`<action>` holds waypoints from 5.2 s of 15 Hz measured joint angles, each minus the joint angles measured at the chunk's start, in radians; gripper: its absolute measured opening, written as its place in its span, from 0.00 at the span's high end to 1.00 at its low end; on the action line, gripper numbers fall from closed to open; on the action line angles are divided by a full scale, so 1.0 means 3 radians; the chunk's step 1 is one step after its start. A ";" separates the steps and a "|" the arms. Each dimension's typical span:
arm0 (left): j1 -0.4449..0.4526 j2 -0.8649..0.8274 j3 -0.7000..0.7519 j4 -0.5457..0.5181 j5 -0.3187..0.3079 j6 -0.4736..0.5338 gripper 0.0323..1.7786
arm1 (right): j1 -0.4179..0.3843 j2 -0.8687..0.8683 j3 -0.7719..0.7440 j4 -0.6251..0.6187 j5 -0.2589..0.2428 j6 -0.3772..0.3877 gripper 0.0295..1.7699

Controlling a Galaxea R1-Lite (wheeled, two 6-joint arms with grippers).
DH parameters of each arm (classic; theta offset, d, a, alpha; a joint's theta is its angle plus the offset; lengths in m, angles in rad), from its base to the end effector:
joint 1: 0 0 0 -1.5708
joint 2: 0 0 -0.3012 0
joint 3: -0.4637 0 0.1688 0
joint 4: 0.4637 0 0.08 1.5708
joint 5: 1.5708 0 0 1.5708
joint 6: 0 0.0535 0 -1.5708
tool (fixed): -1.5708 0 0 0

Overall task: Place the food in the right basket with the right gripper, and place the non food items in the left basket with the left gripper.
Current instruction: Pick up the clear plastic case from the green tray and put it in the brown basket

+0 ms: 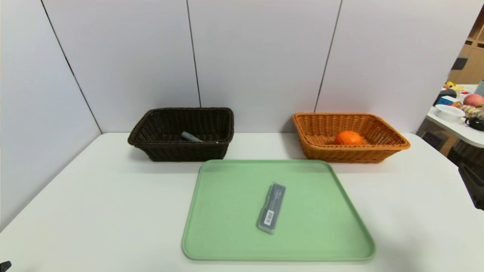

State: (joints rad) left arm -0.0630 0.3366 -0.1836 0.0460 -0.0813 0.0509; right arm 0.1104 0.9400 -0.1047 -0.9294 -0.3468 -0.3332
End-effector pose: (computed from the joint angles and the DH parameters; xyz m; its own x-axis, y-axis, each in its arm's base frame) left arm 0.0068 -0.0048 0.1247 0.9700 -0.1426 -0.1970 0.1521 0.9878 0.0338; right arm 0.1107 -0.0060 0.1942 0.9681 -0.2347 0.0884 0.2505 0.9219 -0.2954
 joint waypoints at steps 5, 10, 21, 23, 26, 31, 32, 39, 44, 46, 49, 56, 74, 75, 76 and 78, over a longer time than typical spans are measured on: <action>0.0000 -0.0067 -0.0008 0.0012 -0.0024 0.0002 0.05 | 0.0111 -0.0563 -0.0050 0.0872 0.0014 0.0489 0.04; -0.0003 -0.0098 0.0011 0.0015 -0.0109 0.0004 0.05 | 0.0311 -0.0820 -0.0068 0.1021 0.0018 0.0706 0.04; -0.0005 0.0008 0.0060 -0.0030 -0.0393 -0.0008 0.05 | 0.0499 -0.0974 -0.0063 0.1286 0.0033 0.0650 0.04; -0.0006 0.0199 0.0017 -0.0179 -0.0453 -0.0009 0.05 | 0.0499 -0.0978 -0.0050 0.1292 0.0037 0.0636 0.04; -0.0052 0.0680 -0.0045 -0.0667 -0.0490 -0.0004 0.05 | 0.0550 -0.0978 -0.0031 0.1410 0.0057 0.0641 0.04; -0.0906 0.1592 -0.0247 -0.1367 -0.0155 -0.0023 0.05 | 0.0572 -0.0977 -0.0010 0.1433 0.0061 0.0630 0.04; -0.1119 0.1779 -0.0284 -0.1511 0.0000 -0.0028 0.05 | 0.0577 -0.0974 -0.0010 0.1437 0.0060 0.0631 0.04; -0.2019 0.3175 -0.0660 -0.2592 0.0651 -0.0033 0.05 | 0.0618 -0.0969 0.0036 0.1513 0.0062 0.0593 0.04; -0.2561 0.3864 -0.1022 -0.2629 0.0861 -0.0113 0.05 | 0.0682 -0.0954 0.0067 0.1538 0.0062 0.0577 0.04; -0.2763 0.4082 -0.1147 -0.2600 0.0921 -0.0145 0.05 | 0.0699 -0.0951 0.0075 0.1551 0.0063 0.0571 0.04; -0.2926 0.4311 -0.1389 -0.2421 0.0928 -0.0146 0.05 | 0.0708 -0.0959 0.0104 0.1570 0.0062 0.0491 0.04; -0.2963 0.4460 -0.2335 -0.1049 0.0762 -0.0243 0.05 | 0.0738 -0.0977 0.0184 0.1569 0.0061 0.0484 0.04; -0.3326 0.5304 -0.3157 -0.0597 0.1662 -0.0828 0.05 | 0.0821 -0.0960 0.0186 0.1578 0.0058 0.0415 0.04; -0.3324 0.5338 -0.3162 -0.0600 0.1670 -0.0868 0.05 | 0.0821 -0.0962 0.0186 0.1579 0.0058 0.0409 0.04; -0.3323 0.5372 -0.3170 -0.0600 0.1684 -0.0909 0.05 | 0.0821 -0.0965 0.0186 0.1578 0.0058 0.0404 0.04; -0.3300 0.5438 -0.3187 -0.0600 0.1701 -0.0966 0.05 | 0.0823 -0.0965 0.0184 0.1578 0.0058 0.0404 0.04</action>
State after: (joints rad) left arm -1.0530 1.9681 -1.1396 -0.1340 0.4289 -0.2389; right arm 0.3572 0.6504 -0.0496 -0.4560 -0.3294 -0.2121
